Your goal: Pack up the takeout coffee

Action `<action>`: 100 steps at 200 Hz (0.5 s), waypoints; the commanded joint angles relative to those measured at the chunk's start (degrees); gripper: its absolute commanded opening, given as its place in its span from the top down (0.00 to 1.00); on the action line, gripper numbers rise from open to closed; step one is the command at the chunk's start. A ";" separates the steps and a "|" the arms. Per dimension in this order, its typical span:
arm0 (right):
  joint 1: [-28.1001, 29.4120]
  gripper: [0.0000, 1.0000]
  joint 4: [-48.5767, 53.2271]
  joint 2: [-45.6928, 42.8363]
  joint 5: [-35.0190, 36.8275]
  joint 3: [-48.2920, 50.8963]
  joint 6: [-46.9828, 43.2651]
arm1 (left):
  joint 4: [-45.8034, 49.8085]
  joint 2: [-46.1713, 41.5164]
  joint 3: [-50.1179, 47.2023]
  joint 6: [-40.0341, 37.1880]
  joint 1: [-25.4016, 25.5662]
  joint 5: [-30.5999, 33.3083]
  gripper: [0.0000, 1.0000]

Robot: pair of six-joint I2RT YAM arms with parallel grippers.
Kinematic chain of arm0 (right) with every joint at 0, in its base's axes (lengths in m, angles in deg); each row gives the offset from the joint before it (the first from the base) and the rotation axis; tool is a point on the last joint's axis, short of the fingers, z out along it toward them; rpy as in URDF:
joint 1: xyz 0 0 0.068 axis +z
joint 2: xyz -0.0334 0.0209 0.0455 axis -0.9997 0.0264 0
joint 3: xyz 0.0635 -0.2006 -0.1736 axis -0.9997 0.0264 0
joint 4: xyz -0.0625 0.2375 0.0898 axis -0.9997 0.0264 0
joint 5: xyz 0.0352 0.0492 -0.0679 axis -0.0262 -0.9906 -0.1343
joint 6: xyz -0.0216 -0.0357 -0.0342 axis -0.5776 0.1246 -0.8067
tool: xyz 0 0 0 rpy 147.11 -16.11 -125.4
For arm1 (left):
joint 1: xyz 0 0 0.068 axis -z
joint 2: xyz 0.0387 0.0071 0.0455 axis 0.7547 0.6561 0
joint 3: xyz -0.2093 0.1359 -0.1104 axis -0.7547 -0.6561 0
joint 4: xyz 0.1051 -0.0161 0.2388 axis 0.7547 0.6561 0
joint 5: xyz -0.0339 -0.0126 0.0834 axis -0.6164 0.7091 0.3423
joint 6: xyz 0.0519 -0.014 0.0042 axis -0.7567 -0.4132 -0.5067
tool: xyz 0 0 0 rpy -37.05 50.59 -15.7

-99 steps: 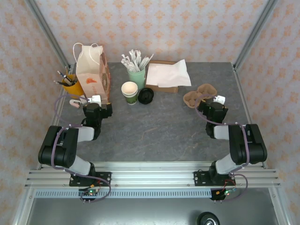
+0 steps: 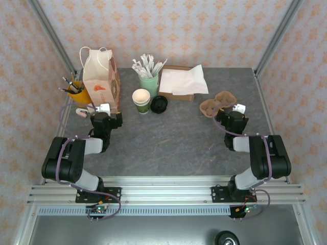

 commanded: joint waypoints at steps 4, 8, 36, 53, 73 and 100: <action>0.15 0.01 -1.26 -0.40 0.81 0.15 0.32 | -2.39 -0.22 0.27 -0.12 0.20 1.89 0.00; 0.15 0.01 -1.25 -0.32 0.81 0.12 0.31 | -2.36 -0.18 0.27 -0.12 0.20 1.89 0.00; 0.15 0.01 -1.27 -0.38 0.80 0.12 0.35 | -2.36 -0.17 0.32 -0.21 0.20 1.99 0.00; 0.20 0.01 -1.26 -0.40 0.78 0.10 0.35 | -2.40 -0.18 0.26 -0.22 0.20 1.99 0.00; 0.15 0.01 -2.08 -0.72 0.76 0.66 0.23 | -2.12 -0.28 0.50 -0.76 0.20 1.01 0.00; 0.71 0.01 7.65 -9.36 3.93 -0.88 0.58 | 17.34 -7.22 8.49 -0.32 2.90 6.25 0.00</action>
